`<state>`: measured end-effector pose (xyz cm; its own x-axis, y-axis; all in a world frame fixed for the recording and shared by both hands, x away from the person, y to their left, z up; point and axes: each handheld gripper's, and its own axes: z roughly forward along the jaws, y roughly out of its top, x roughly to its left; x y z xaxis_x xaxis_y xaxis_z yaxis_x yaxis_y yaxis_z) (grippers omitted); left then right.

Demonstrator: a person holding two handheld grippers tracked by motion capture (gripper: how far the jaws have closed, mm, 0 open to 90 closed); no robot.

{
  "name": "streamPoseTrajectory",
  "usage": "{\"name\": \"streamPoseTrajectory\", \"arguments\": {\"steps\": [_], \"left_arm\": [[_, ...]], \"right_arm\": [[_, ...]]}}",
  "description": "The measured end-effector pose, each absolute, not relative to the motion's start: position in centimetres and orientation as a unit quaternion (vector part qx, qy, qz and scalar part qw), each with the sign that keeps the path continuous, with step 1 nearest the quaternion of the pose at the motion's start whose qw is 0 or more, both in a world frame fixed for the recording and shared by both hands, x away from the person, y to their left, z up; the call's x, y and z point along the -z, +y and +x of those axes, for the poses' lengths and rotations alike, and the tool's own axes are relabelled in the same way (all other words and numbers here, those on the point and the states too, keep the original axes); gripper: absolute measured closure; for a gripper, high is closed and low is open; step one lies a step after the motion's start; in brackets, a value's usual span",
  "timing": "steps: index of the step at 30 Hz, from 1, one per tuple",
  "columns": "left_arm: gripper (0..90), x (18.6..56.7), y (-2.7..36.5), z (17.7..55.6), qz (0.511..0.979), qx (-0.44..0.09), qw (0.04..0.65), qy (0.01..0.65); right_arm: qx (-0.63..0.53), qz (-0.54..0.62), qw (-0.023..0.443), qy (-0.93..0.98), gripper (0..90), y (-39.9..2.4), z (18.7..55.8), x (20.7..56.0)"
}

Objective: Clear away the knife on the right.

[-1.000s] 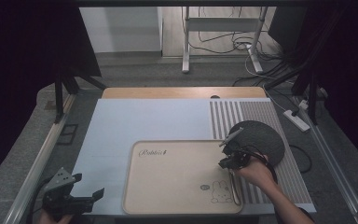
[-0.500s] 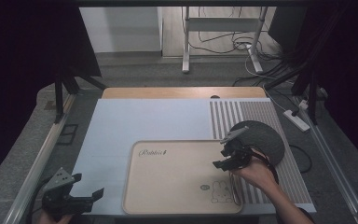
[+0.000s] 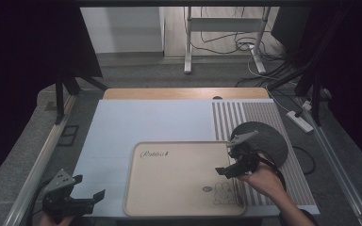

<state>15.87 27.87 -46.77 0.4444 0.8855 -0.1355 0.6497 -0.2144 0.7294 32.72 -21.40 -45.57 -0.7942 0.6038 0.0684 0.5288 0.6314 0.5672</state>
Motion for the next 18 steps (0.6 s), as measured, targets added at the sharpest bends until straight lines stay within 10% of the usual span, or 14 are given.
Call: {"name": "streamPoseTrajectory", "arguments": {"steps": [18], "left_arm": [[2.1, 46.8, 27.8, 15.9, 0.764, -0.159, 0.373, 0.502]], "right_arm": [[-0.296, 0.317, 0.094, 0.896, 1.2, -22.4, 31.8, 46.5]]}}
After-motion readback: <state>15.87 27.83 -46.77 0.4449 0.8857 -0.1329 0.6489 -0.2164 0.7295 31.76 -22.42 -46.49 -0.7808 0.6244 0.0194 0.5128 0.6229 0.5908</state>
